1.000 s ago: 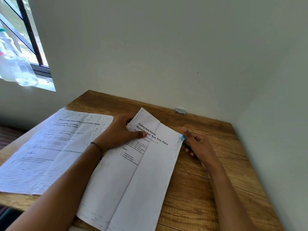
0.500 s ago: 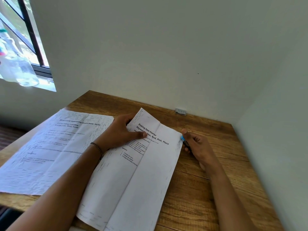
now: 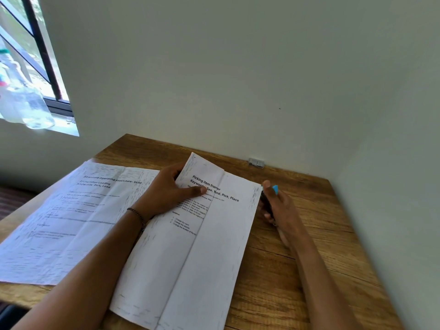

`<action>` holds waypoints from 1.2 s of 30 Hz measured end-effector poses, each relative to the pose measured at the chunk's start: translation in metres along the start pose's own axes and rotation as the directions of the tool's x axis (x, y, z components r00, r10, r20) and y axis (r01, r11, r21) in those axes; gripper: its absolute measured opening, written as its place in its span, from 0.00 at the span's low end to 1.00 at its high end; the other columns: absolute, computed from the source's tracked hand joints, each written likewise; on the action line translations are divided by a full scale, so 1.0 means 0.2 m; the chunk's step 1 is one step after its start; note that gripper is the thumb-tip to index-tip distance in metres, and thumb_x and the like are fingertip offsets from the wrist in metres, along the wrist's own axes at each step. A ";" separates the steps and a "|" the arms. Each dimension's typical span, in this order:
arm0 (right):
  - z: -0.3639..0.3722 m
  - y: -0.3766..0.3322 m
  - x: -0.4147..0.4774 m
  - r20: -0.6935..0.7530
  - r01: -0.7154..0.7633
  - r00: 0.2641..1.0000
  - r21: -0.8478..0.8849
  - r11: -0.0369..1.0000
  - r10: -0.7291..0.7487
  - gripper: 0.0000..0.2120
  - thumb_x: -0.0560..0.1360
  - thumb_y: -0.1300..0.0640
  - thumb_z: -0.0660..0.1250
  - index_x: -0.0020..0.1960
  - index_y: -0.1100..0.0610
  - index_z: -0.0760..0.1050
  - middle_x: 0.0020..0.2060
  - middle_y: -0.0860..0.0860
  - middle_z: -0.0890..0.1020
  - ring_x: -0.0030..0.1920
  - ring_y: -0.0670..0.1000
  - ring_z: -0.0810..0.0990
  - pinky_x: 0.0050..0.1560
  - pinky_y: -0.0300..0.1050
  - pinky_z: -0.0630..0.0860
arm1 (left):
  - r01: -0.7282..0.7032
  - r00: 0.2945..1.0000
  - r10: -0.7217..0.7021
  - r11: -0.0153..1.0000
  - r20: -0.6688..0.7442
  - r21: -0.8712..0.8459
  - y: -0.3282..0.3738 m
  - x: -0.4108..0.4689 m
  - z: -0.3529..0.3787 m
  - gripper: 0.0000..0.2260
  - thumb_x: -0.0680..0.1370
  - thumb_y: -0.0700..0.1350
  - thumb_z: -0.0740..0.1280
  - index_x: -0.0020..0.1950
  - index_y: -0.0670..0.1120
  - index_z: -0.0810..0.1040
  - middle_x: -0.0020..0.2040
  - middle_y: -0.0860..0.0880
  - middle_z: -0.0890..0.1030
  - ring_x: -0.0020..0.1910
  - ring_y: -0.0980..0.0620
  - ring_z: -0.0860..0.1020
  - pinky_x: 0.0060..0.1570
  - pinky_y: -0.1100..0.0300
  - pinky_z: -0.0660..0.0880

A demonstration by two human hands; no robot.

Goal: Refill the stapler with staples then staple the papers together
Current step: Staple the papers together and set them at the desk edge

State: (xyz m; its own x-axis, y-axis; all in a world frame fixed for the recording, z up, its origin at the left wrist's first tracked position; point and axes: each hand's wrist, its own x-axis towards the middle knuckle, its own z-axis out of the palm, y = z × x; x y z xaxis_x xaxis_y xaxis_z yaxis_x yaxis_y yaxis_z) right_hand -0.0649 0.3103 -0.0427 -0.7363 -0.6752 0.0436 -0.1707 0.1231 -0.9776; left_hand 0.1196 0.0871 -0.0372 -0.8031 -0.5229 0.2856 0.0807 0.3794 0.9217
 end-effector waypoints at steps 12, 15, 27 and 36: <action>0.03 0.05 0.02 0.057 -0.013 0.998 0.119 0.993 0.006 0.20 0.68 0.51 0.80 0.55 0.54 0.77 0.51 0.49 0.88 0.50 0.52 0.88 0.43 0.43 0.84 | -0.022 0.988 0.019 1.000 -0.154 -0.019 -0.01 0.01 0.02 0.15 0.70 0.48 0.81 0.54 0.54 0.81 0.48 0.59 0.87 0.45 0.58 0.86 0.38 0.68 0.81; 0.04 0.07 0.04 -0.030 0.000 1.000 0.149 0.989 0.005 0.16 0.69 0.55 0.80 0.53 0.56 0.78 0.49 0.49 0.88 0.48 0.50 0.88 0.41 0.38 0.82 | 0.030 0.993 -0.034 0.999 -0.113 -0.036 -0.01 0.01 0.02 0.16 0.73 0.49 0.79 0.58 0.52 0.80 0.50 0.55 0.87 0.46 0.54 0.87 0.40 0.60 0.84; 0.03 0.12 0.08 -0.242 0.102 0.969 0.236 0.966 -0.043 0.15 0.72 0.57 0.78 0.56 0.59 0.79 0.49 0.50 0.88 0.49 0.50 0.87 0.49 0.45 0.84 | 0.151 0.988 -0.148 0.986 0.052 -0.074 0.00 -0.05 0.02 0.11 0.77 0.48 0.74 0.59 0.49 0.83 0.53 0.50 0.88 0.49 0.47 0.87 0.47 0.49 0.85; 0.09 0.08 0.05 -0.227 0.143 0.970 0.228 0.963 -0.090 0.21 0.71 0.38 0.71 0.52 0.54 0.79 0.40 0.49 0.88 0.32 0.46 0.84 0.30 0.33 0.76 | 0.111 0.964 -0.099 0.993 -0.247 0.039 0.11 -0.11 -0.05 0.09 0.76 0.49 0.75 0.54 0.49 0.85 0.49 0.52 0.88 0.46 0.52 0.87 0.45 0.54 0.85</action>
State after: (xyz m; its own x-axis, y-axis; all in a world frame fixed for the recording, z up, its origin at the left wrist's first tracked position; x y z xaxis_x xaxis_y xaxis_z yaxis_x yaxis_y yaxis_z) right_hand -0.0628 0.2921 -0.0608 -0.8472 -0.5009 0.1770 -0.1205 -0.1433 -0.9823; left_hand 0.1446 0.0996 -0.0199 -0.6365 -0.7299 0.2492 -0.0321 0.3479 0.9370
